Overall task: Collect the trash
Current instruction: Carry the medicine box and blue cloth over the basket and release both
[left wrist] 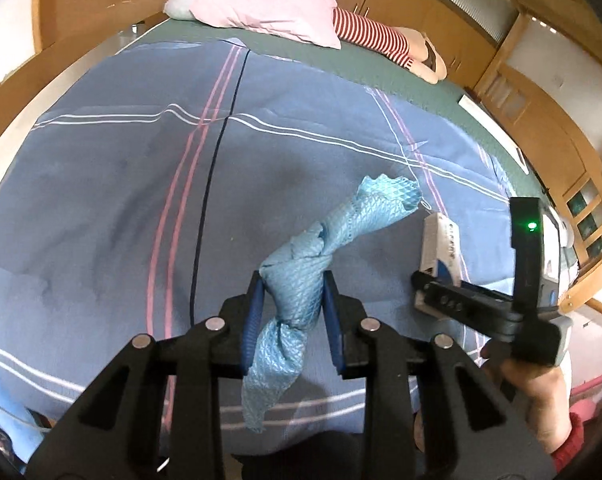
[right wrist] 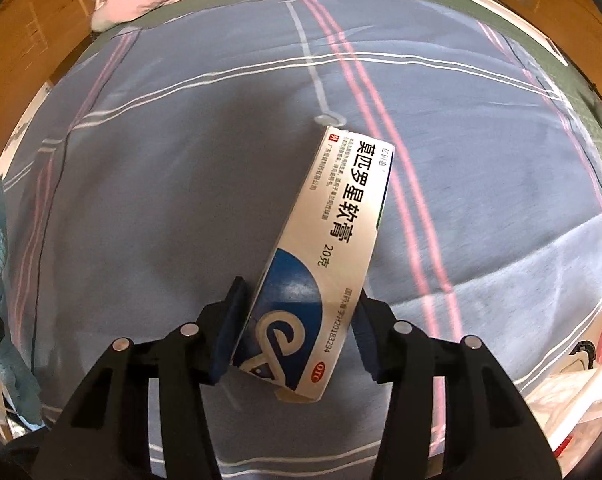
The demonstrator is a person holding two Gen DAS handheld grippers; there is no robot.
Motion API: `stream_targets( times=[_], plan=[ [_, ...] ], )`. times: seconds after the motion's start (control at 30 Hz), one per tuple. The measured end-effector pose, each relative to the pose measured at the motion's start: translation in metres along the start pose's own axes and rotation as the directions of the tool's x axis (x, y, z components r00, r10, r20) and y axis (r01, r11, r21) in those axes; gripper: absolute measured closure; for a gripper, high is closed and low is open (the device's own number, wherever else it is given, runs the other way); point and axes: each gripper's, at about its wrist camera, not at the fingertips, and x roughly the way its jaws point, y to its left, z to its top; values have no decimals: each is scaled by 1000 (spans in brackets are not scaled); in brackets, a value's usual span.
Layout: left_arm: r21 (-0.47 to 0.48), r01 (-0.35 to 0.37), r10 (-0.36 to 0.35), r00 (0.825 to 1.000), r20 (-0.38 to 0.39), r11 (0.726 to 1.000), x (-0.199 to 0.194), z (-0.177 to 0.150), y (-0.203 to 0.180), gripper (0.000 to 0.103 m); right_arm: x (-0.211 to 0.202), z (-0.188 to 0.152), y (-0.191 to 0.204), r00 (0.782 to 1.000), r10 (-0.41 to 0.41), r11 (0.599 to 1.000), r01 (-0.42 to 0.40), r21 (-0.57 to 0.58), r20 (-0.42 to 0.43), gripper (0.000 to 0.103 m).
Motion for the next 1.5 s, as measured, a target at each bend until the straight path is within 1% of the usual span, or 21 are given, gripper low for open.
stream_targets(
  times=[0.13,0.23,0.3,0.37,0.43,0.53,0.6,0.63,0.67,0.7,0.77,0.83,0.9,0.93,1.0,1.03,1.1,1.23,1.33,1.5],
  plan=[
    [4,4,-4,1000,31,1000,-14,-4,0,74,-3,-6,11,1000,18,1000,-19,-16,-5,52],
    [21,8,-10,998,65,1000,-23,-7,-2,74,-11,-9,9,999,46,999,-46,12,9,53],
    [45,6,-10,996,91,999,-28,-9,-8,74,-20,-11,6,998,50,998,-52,27,45,53],
    [58,11,-17,995,99,998,-28,-10,-12,74,-33,-11,2,995,45,998,-48,34,89,53],
    [65,26,-33,994,104,998,-28,-11,-14,74,-46,-12,-3,989,57,997,-63,44,133,53],
    [72,49,-57,992,117,996,-30,-11,-20,74,-77,-13,-14,972,95,993,-109,53,216,53],
    [89,65,-77,987,144,994,-35,-11,-26,74,-110,-20,-24,946,142,987,-156,28,293,53],
    [101,77,-94,981,170,992,-40,-10,-31,74,-132,-25,-31,928,159,985,-171,7,338,53],
    [118,94,-117,973,201,989,-47,-11,-36,74,-145,-26,-37,918,161,985,-172,-1,363,53],
    [139,112,-141,963,228,984,-55,-13,-42,74,-159,-30,-46,909,160,985,-172,-4,384,53],
    [176,125,-169,951,259,976,-67,-17,-53,74,-189,-43,-68,892,159,984,-179,6,423,53],
    [190,117,-168,947,275,975,-79,-25,-66,74,-208,-55,-92,883,149,984,-179,26,445,53],
    [193,115,-166,946,279,975,-91,-36,-82,74,-221,-72,-118,886,120,986,-159,51,448,53],
    [197,128,-181,943,279,972,-100,-44,-93,74,-225,-85,-132,891,101,987,-144,65,442,53],
    [217,143,-202,939,279,966,-114,-59,-114,74,-225,-103,-146,904,83,989,-125,73,420,53],
    [236,150,-214,938,274,960,-121,-67,-128,74,-224,-115,-156,915,73,991,-112,76,397,53],
    [278,175,-248,936,251,944,-130,-83,-153,74,-219,-131,-171,928,63,992,-99,81,367,53],
    [339,198,-277,940,202,920,-132,-108,-190,74,-209,-158,-196,947,26,993,-61,99,320,53],
    [367,200,-275,947,165,909,-127,-124,-211,74,-208,-175,-218,950,38,988,-82,131,309,53],
    [383,199,-266,955,132,902,-121,-143,-234,74,-211,-191,-232,952,33,990,-73,122,304,53]
  ],
)
